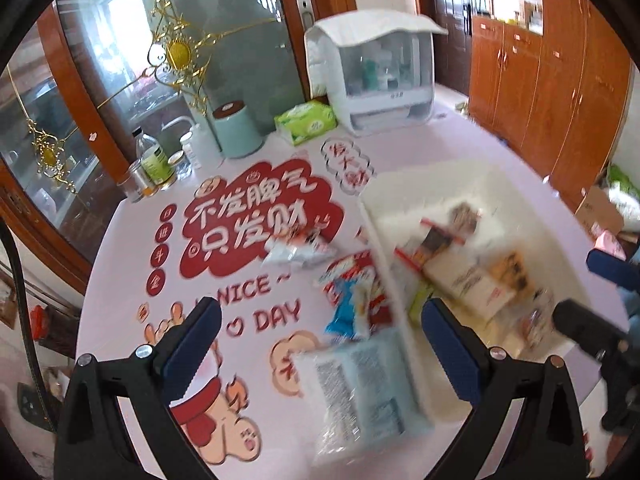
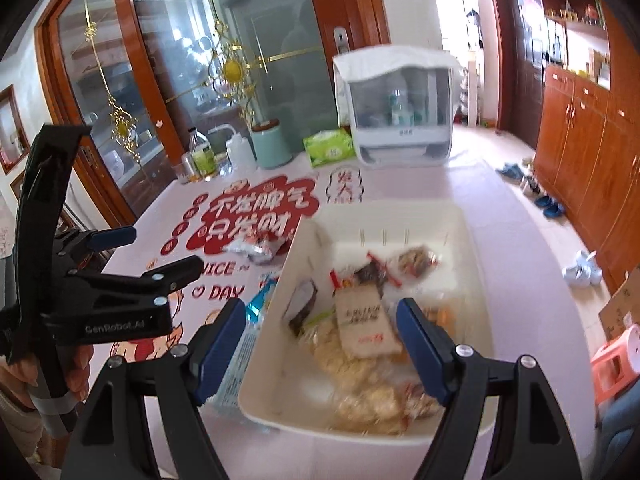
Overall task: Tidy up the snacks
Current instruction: 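Move both tools back to the remaining snacks beside the tray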
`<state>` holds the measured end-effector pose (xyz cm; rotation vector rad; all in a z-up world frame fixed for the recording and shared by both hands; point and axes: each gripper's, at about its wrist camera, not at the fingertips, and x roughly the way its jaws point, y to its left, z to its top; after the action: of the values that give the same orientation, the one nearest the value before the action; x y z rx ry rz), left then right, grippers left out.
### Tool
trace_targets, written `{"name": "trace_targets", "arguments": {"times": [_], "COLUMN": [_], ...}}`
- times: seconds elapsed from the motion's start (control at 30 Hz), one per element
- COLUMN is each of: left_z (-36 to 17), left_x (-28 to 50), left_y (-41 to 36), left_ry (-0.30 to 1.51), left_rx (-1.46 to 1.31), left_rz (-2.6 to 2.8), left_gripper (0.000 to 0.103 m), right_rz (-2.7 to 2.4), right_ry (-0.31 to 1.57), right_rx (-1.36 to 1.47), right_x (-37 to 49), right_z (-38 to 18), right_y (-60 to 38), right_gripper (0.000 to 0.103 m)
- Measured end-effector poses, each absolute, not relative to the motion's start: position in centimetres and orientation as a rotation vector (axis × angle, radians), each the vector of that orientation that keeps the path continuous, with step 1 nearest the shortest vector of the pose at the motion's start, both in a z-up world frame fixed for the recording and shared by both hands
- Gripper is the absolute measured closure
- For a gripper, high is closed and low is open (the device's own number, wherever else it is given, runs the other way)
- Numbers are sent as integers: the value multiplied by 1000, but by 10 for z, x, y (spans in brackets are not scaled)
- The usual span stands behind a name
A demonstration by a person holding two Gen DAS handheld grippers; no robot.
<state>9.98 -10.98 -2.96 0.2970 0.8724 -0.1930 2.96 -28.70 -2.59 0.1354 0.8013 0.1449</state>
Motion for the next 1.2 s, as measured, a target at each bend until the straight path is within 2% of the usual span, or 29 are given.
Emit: {"name": "trace_targets", "arguments": {"times": [0.47, 0.77, 0.93, 1.2], "left_z": [-42, -33, -39, -64], "left_x": [85, 152, 198, 246], "left_y": [-14, 55, 58, 15], "left_ry": [873, 889, 875, 846], "left_rx": [427, 525, 636, 782], "left_rz": [-157, -201, -302, -518], "left_gripper": [3, 3, 3, 3], "right_rz": [147, 156, 102, -29], "right_ry": [978, 996, 998, 1023], "right_rx": [141, 132, 163, 131], "right_x": [7, 13, 20, 32], "right_z": [-69, -77, -90, -129], "right_y": [-219, -151, -127, -86], "right_gripper": [25, 25, 25, 25]}}
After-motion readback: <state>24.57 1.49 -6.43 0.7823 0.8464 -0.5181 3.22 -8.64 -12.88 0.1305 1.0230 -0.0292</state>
